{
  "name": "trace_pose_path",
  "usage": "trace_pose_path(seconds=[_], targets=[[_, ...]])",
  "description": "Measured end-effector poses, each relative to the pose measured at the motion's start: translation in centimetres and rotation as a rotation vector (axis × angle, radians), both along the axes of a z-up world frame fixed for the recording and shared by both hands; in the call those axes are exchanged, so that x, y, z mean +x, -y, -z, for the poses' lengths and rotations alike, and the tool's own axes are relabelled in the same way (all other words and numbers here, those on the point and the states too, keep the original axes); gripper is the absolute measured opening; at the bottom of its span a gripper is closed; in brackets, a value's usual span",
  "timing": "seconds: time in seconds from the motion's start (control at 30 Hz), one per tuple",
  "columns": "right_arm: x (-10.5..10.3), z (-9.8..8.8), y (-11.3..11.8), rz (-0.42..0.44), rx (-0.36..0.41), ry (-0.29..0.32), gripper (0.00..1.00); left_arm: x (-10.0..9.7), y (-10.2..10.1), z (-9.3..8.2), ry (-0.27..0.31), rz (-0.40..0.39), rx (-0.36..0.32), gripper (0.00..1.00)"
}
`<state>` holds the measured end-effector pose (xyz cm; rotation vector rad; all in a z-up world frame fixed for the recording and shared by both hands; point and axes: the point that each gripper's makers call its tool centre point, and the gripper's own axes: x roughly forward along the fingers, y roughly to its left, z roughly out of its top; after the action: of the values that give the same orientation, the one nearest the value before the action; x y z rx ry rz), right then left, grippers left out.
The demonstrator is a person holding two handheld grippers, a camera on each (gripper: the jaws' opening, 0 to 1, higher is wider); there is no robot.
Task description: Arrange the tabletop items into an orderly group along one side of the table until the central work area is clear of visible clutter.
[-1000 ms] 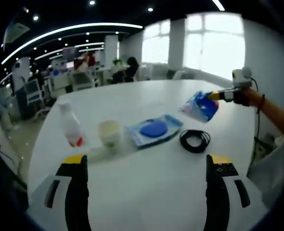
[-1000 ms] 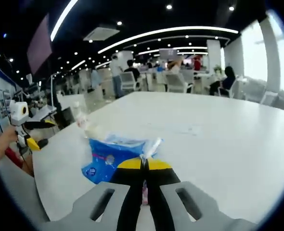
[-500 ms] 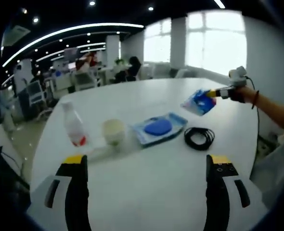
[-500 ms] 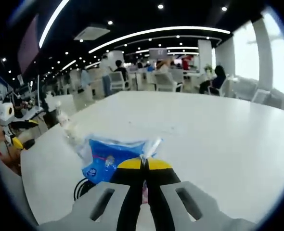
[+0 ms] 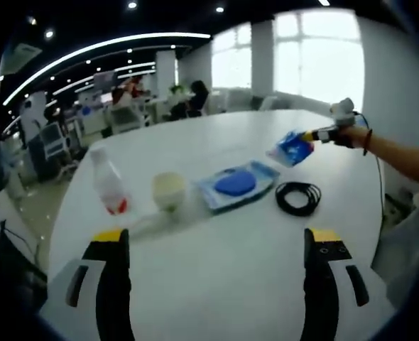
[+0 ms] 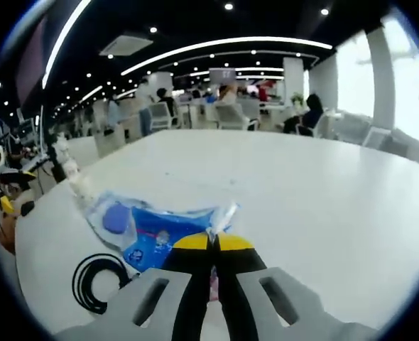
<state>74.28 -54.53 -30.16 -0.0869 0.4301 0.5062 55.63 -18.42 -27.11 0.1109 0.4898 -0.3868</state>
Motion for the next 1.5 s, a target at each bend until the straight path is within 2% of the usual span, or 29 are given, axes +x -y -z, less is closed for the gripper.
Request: trace_pose_path(seconds=[0.2,0.33,0.47,0.6,0.77,1.0,1.1,1.23,1.3,1.5], targets=[[0.8,1.3,-0.1,0.006,0.026,-0.021,0.02,-0.2,0.0,0.4,-0.012,0.001,0.004,0.99],[1.1,2.4,-0.4,0.002,0.013,-0.037,0.02,-0.3,-0.2,0.9,-0.035,-0.001,0.011,0.98],[1.5,3.0,-0.6,0.007,0.023,-0.044,0.02,-0.3,-0.1,0.9,-0.031,0.001,0.020,0.98],[1.8,3.7,-0.2,0.020,-0.010,-0.054,0.02,-0.4,-0.3,1.2,-0.042,-0.001,0.031,0.98],[1.8,4.4,0.1,0.032,0.019,-0.074,0.03,-0.4,-0.5,1.2,-0.046,-0.008,0.034,0.98],[1.8,5.5,0.8,0.046,0.011,-0.097,0.05,-0.5,-0.3,1.5,-0.058,0.001,0.035,0.98],[1.8,5.5,1.0,0.058,0.014,-0.096,0.11,-0.5,-0.4,1.5,-0.059,0.000,0.034,0.98],[1.7,5.5,1.1,0.068,0.008,-0.101,0.14,-0.6,-0.5,1.6,-0.065,-0.006,0.030,0.98],[1.5,5.3,1.3,0.089,0.011,-0.108,0.19,-0.6,-0.4,1.6,-0.068,-0.005,0.024,0.99],[1.1,4.0,1.7,0.108,-0.024,-0.078,0.34,-0.7,-0.3,1.4,-0.069,-0.003,0.018,0.99]])
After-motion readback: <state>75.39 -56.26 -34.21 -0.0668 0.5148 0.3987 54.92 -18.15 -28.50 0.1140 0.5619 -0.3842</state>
